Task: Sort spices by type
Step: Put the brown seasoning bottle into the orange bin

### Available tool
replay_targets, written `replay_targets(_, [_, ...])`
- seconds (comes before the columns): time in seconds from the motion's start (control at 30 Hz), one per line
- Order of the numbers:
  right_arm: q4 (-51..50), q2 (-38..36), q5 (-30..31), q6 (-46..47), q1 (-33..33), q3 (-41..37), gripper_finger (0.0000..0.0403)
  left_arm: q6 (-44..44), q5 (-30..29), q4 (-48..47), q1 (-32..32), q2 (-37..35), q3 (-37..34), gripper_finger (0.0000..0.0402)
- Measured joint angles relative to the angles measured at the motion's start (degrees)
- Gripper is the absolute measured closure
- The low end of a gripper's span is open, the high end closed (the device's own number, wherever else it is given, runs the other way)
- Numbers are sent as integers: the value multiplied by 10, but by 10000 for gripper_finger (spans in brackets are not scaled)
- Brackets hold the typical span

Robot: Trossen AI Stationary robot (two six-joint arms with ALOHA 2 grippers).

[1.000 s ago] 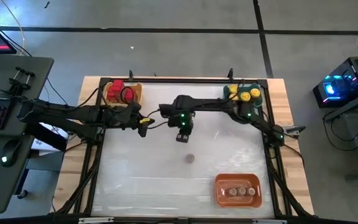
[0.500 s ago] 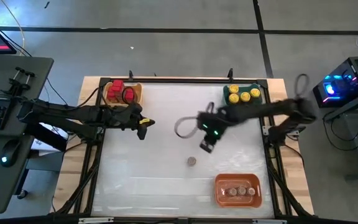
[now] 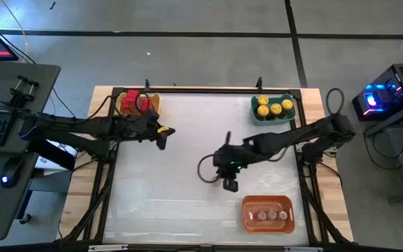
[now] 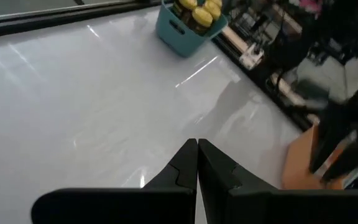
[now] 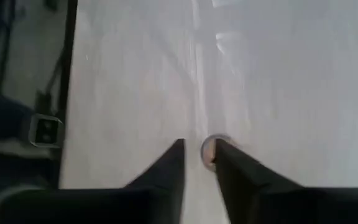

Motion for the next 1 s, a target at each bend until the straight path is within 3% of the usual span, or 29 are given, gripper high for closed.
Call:
replay_targets(0.23, [-45, 102, -8, -170, 0, 65, 171, -57, 1, 7, 3, 3, 0, 402])
replay_targets(0.37, [-54, 125, -50, -175, -8, 76, 116, -89, 1, 6, 2, 15, 0, 401])
replay_targets(0.73, [-63, 130, -10, -202, -24, 56, 103, -132, 14, 18, 2, 94, 0, 402])
replay_targets(1.0, [-58, 155, -19, -200, -9, 56, 103, -60, 24, 156, -12, 113, 0, 401])
